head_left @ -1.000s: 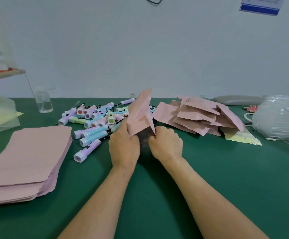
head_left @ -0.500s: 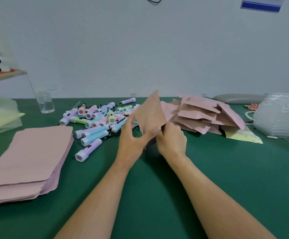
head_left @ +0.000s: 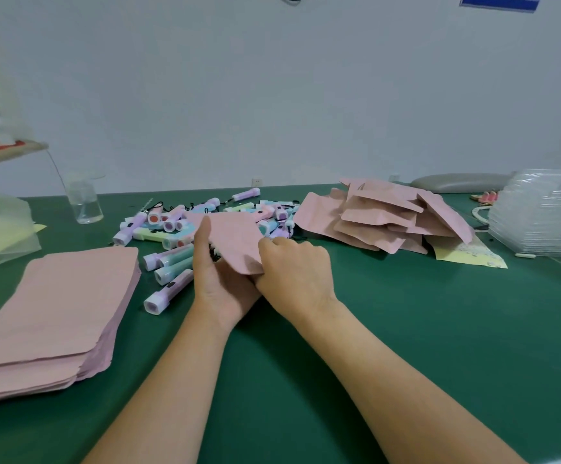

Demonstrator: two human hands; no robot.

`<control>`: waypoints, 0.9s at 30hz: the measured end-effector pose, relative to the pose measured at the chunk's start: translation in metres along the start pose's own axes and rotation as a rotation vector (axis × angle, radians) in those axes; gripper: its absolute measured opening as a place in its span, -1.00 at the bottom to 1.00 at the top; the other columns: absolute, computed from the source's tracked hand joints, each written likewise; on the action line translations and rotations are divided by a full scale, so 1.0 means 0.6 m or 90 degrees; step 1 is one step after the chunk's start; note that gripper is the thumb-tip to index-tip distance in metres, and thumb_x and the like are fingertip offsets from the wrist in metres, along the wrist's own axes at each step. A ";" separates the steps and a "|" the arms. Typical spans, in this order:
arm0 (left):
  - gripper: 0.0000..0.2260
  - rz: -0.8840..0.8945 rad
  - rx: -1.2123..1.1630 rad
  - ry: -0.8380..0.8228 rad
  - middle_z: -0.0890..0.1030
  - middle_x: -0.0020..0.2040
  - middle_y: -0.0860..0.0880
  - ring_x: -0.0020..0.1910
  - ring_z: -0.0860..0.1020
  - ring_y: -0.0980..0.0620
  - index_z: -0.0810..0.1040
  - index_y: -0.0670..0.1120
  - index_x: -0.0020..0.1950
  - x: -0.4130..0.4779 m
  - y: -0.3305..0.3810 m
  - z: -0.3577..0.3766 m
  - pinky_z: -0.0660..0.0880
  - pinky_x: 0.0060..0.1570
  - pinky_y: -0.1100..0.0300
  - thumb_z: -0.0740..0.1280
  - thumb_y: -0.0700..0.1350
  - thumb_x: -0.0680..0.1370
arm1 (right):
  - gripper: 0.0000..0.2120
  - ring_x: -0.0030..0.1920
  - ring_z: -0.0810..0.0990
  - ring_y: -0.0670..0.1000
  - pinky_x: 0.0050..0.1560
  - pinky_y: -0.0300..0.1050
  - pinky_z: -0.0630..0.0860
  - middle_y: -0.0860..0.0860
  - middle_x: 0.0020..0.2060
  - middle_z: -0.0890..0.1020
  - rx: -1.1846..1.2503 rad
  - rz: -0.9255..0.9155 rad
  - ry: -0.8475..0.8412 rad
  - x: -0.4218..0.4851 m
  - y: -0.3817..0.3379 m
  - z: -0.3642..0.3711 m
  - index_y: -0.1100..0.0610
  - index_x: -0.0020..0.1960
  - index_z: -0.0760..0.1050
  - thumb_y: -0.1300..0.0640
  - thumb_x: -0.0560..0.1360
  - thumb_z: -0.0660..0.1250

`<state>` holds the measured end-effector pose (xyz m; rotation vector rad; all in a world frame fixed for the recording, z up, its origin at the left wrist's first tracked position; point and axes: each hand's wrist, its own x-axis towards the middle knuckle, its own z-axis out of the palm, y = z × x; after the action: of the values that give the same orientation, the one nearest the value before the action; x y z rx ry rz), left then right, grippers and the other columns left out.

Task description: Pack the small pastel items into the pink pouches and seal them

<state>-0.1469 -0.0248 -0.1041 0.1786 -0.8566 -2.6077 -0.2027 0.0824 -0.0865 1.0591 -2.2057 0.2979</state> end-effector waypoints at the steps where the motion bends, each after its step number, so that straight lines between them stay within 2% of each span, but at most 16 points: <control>1: -0.48 0.003 -0.009 0.001 0.73 0.01 -0.10 -0.08 0.72 -0.14 0.79 -0.08 0.01 0.001 0.000 0.000 0.67 -0.07 -0.01 0.50 0.36 0.40 | -0.75 -0.45 0.20 0.07 -0.40 -0.13 -0.04 -0.02 -0.24 0.47 0.013 0.020 -0.019 0.000 0.001 0.003 0.06 -0.11 0.30 0.17 0.37 0.39; 5: -0.61 -0.001 -0.001 -0.009 0.72 -0.06 -0.12 -0.14 0.72 -0.14 0.79 -0.08 -0.07 0.006 -0.003 0.002 0.65 -0.13 0.02 0.50 0.25 0.46 | -0.70 -0.12 0.55 0.13 -0.41 -0.11 0.00 0.01 0.04 0.55 0.024 0.062 -0.056 0.000 0.011 0.001 0.07 0.17 0.42 0.07 0.48 0.40; 7: -0.63 -0.009 0.021 -0.018 0.71 -0.09 -0.12 -0.17 0.69 -0.12 0.78 -0.10 -0.11 0.006 -0.003 0.004 0.63 -0.12 0.05 0.51 0.22 0.45 | -0.71 -0.13 0.60 0.17 -0.41 -0.09 0.00 0.03 0.01 0.59 0.017 0.058 -0.073 0.000 0.017 0.000 0.08 0.21 0.41 0.07 0.53 0.36; 10: -0.62 -0.018 0.035 -0.030 0.71 -0.06 -0.14 -0.13 0.69 -0.14 0.73 -0.11 -0.01 0.008 -0.004 0.001 0.57 -0.01 -0.01 0.53 0.20 0.43 | -0.68 -0.30 0.45 0.16 -0.42 -0.08 -0.01 0.03 -0.11 0.62 -0.026 0.044 -0.102 0.000 0.022 -0.004 0.11 0.22 0.38 0.22 0.50 0.36; 13: -0.51 -0.032 0.008 -0.067 0.72 0.00 -0.13 -0.04 0.70 -0.16 0.76 -0.14 0.01 0.009 -0.003 -0.005 0.60 0.08 -0.08 0.48 0.30 0.46 | -0.64 -0.34 0.32 0.15 -0.43 -0.08 -0.02 0.05 -0.15 0.63 -0.043 0.037 -0.112 0.002 0.018 -0.004 0.14 0.24 0.40 0.31 0.47 0.34; 15: -0.44 -0.060 -0.003 -0.092 0.72 -0.01 -0.09 -0.04 0.69 -0.12 0.76 -0.14 0.00 0.007 -0.001 -0.006 0.59 0.11 -0.06 0.46 0.37 0.44 | -0.66 -0.35 0.32 0.15 -0.43 -0.08 -0.02 0.06 -0.18 0.62 -0.038 0.046 -0.101 0.004 0.015 -0.004 0.15 0.26 0.40 0.29 0.51 0.29; 18: -0.47 -0.079 0.018 -0.086 0.71 -0.10 -0.03 -0.08 0.70 -0.07 0.74 -0.12 -0.09 0.011 -0.004 -0.004 0.61 0.07 0.00 0.54 0.36 0.39 | -0.79 -0.41 0.28 0.14 -0.42 -0.09 -0.01 0.05 -0.24 0.60 -0.003 0.062 -0.062 0.003 0.011 0.000 0.10 0.21 0.41 0.12 0.59 0.23; 20: -0.33 -0.083 0.075 -0.086 0.71 0.01 -0.07 0.05 0.68 -0.11 0.73 -0.14 0.01 0.011 -0.007 -0.001 0.59 0.24 -0.07 0.52 0.47 0.34 | -0.91 -0.43 0.25 0.13 -0.40 -0.07 0.01 0.07 -0.22 0.60 0.043 0.093 -0.056 0.001 0.011 0.005 0.04 0.03 0.38 0.02 0.62 0.20; 22: -0.02 -0.078 0.136 -0.107 0.63 0.18 -0.12 0.21 0.59 -0.14 0.64 -0.13 0.27 0.008 -0.009 0.006 0.47 0.41 -0.16 0.46 0.62 0.18 | -0.81 -0.37 0.32 0.16 -0.35 -0.04 0.14 0.09 -0.17 0.61 0.093 0.160 -0.068 0.001 0.016 0.009 0.06 -0.03 0.43 -0.02 0.64 0.15; 23: 0.06 -0.065 0.192 -0.129 0.63 0.26 -0.11 0.25 0.59 -0.15 0.58 -0.06 0.39 0.006 -0.012 0.011 0.50 0.38 -0.18 0.46 0.64 0.12 | -0.76 -0.30 0.38 0.19 -0.30 -0.02 0.24 0.10 -0.14 0.62 0.127 0.208 -0.077 0.004 0.023 0.011 0.07 -0.03 0.47 -0.04 0.64 0.12; 25: 0.00 -0.023 0.342 -0.186 0.60 0.41 -0.05 0.37 0.59 -0.16 0.46 0.09 0.52 0.004 -0.025 0.018 0.53 0.36 -0.21 0.54 0.54 0.19 | -0.72 -0.20 0.49 0.23 -0.17 0.04 0.44 0.11 -0.10 0.63 0.186 0.289 -0.085 0.010 0.041 0.014 0.07 -0.02 0.52 -0.05 0.64 0.11; 27: -0.17 0.010 0.406 -0.211 0.57 0.44 -0.04 0.44 0.51 -0.17 0.35 0.10 0.55 0.005 -0.040 0.020 0.44 0.47 -0.25 0.61 0.20 0.36 | -0.77 -0.11 0.57 0.26 -0.06 0.07 0.54 0.10 -0.11 0.62 0.232 0.323 -0.101 0.011 0.056 0.013 0.07 -0.07 0.51 -0.02 0.61 0.16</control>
<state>-0.1602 -0.0018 -0.1085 -0.0968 -1.7782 -2.2910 -0.2352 0.0965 -0.0857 0.6979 -2.6096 0.8922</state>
